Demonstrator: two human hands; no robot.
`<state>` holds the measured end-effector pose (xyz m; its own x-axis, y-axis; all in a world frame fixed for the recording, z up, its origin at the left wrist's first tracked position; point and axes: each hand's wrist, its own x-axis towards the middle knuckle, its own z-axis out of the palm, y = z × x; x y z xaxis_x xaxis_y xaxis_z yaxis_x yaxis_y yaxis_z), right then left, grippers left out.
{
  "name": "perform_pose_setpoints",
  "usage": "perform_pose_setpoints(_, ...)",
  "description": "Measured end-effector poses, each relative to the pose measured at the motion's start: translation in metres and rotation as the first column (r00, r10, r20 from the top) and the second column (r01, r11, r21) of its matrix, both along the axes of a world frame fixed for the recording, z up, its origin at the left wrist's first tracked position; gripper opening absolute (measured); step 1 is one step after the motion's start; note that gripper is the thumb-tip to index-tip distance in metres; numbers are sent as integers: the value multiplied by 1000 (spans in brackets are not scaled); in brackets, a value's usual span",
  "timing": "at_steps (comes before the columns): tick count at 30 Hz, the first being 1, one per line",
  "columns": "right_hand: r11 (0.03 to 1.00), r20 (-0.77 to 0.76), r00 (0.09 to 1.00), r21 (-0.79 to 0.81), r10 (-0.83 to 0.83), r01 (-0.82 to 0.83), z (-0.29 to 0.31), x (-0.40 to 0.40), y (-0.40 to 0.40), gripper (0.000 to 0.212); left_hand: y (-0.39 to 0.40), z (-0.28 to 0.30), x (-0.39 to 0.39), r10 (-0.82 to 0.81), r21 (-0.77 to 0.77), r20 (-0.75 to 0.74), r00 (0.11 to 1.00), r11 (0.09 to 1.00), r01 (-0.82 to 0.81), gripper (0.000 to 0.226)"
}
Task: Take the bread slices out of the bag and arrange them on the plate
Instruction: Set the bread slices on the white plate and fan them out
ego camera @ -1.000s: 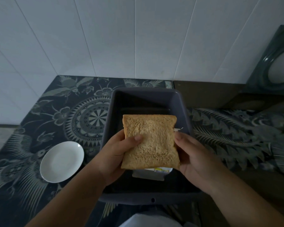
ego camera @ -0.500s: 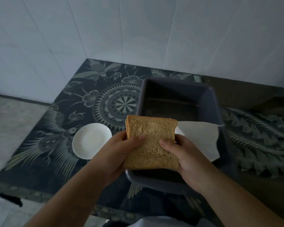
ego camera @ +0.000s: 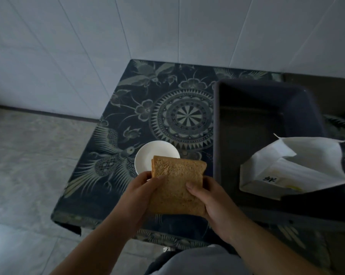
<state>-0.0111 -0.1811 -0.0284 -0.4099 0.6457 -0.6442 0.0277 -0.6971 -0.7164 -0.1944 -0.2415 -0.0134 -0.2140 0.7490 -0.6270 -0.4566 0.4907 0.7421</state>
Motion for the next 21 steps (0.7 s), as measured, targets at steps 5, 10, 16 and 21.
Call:
perform_pose_setpoints(5, 998, 6, 998, 8, 61, -61, -13, -7, 2, 94, -5, -7, -5, 18, -30, 3, 1000, 999, -18, 37)
perform_pose_setpoints(10, 997, -25, 997, -12, 72, -72, -23, -9, 12, 83, -4, -10, -1, 67, -12, 23, 997, 998, -66, 38)
perform_pose_setpoints(16, 997, -4, 997, 14, 74, -74, -38, -26, 19, 47, 6, -30, -20, 98, -59, 10, 995, 993, -98, 31)
perform_pose_setpoints(21, 998, 95, 995, 49, -37, 32, -57, -53, 27, 60, 30, -52, -53, -5, -73, -30, 1000, 997, 3, 30)
